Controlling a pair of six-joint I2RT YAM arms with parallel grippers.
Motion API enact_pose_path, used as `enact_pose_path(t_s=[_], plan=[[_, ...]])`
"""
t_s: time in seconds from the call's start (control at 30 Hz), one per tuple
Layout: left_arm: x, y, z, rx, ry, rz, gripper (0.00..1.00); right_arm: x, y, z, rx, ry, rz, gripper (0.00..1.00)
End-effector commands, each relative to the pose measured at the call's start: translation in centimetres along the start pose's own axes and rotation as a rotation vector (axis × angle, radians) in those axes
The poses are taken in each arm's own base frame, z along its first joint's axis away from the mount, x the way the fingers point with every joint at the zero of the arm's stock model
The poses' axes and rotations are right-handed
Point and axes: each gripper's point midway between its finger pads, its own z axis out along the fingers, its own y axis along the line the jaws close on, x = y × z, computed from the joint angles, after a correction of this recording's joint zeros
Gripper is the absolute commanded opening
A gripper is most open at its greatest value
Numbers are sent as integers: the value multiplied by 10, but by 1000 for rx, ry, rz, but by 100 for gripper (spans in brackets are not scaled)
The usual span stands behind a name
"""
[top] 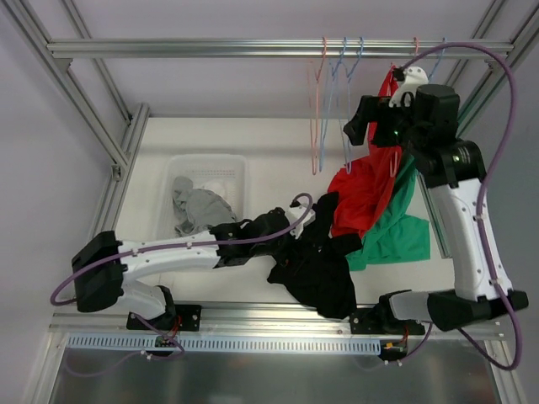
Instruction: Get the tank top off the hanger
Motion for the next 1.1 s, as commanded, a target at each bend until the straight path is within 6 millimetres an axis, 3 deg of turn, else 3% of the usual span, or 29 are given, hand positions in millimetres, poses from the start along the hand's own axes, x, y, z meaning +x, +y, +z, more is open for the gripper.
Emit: enact_pose_path(t_s=[0.0, 0.03, 0.1, 0.13, 0.17, 0.23, 0.27, 0.47, 0.57, 0.6, 0.63, 0.73, 0.83, 0.87, 1.07], plan=[[3, -12, 26, 28, 53, -8, 99, -13, 1, -60, 15, -126, -36, 99], [9, -12, 33, 28, 77, -8, 99, -13, 1, -83, 26, -170, -44, 99], [21, -14, 50, 24, 125, 4, 98, 7, -3, -95, 41, -157, -43, 99], [24, -15, 56, 21, 137, 11, 99, 9, 0, -119, 31, -200, -48, 99], [27, -16, 62, 20, 150, 20, 99, 24, -1, -120, 28, -179, -46, 100], [37, -18, 78, 7, 189, 38, 99, 34, 5, -144, 1, -220, -49, 99], [44, -18, 89, -1, 215, 46, 99, 44, 4, -146, -3, -209, -47, 100], [82, -5, 110, -103, 318, 54, 98, 60, 15, -186, -56, -261, -62, 100], [91, -3, 111, -120, 333, 38, 42, 65, 17, -197, -66, -277, -70, 99], [89, -1, 109, -137, 325, 31, 12, 66, 16, -199, -58, -281, -71, 100], [87, 2, 106, -157, 317, 24, 2, 67, 14, -201, -49, -284, -73, 100], [65, 16, 85, -242, 244, 25, 0, 72, 6, -203, -4, -286, -81, 99], [31, 47, 45, -423, 137, 33, 0, 78, 0, -202, 22, -273, -85, 99], [11, 58, 22, -491, 73, 31, 0, 80, -1, -201, 26, -267, -87, 100], [-71, 74, -66, -597, -204, -11, 0, 84, -4, -196, 35, -251, -86, 99]])
